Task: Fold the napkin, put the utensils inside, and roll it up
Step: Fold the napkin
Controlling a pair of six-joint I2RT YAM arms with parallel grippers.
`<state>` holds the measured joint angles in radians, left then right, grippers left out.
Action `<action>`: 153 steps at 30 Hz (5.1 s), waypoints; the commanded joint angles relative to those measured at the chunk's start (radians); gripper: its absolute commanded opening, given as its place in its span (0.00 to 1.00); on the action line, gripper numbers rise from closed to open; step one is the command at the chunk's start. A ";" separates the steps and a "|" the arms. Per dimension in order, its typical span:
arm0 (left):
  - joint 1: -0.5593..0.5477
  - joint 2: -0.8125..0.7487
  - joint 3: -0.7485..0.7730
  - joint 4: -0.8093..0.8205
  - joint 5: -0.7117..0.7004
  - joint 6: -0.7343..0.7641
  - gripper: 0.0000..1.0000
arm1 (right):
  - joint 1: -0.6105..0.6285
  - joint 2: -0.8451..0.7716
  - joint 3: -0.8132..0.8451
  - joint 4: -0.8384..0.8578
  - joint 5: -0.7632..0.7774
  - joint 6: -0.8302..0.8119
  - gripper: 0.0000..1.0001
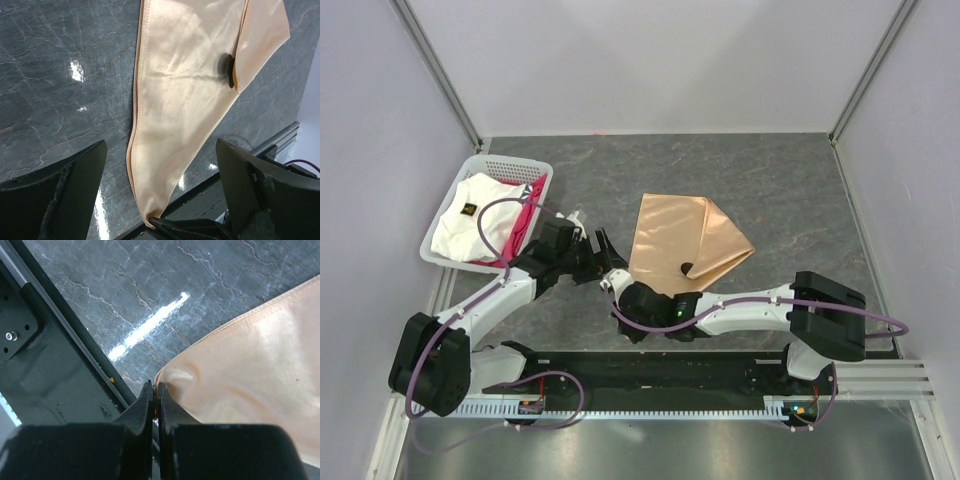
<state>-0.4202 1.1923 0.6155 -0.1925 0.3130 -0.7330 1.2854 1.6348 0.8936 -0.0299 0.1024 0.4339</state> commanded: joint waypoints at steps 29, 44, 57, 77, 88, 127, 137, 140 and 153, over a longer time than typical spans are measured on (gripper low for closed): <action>0.097 -0.050 -0.083 0.017 0.052 0.076 0.98 | -0.133 -0.168 0.076 -0.255 0.085 0.104 0.00; 0.095 0.016 -0.030 0.036 0.093 0.078 0.98 | -0.360 -0.254 0.079 -0.335 0.083 0.103 0.00; 0.097 0.159 0.082 0.053 0.129 0.086 0.97 | -0.668 -0.313 0.134 -0.444 0.000 0.017 0.00; 0.097 0.244 0.102 0.077 0.159 0.083 0.97 | -0.943 -0.317 0.176 -0.489 -0.101 -0.043 0.00; 0.093 0.251 0.101 0.094 0.178 0.076 0.97 | -1.022 -0.253 0.168 -0.469 -0.099 -0.086 0.00; 0.092 0.250 0.101 0.088 0.201 0.076 0.96 | -1.127 -0.081 0.114 -0.407 0.037 -0.142 0.64; 0.075 0.268 0.118 0.116 0.192 0.050 0.96 | -1.167 -0.058 0.107 -0.404 -0.021 -0.106 0.75; 0.069 0.285 0.133 0.122 0.189 0.044 0.96 | -1.195 -0.052 0.082 -0.380 -0.076 -0.098 0.71; 0.034 0.460 0.211 0.271 0.153 -0.045 0.95 | -1.215 -0.059 -0.001 -0.335 -0.168 -0.052 0.50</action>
<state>-0.3649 1.5784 0.7536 -0.0261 0.4881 -0.7223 0.0719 1.5852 0.9192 -0.3977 -0.0345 0.3531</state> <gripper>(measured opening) 0.961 0.512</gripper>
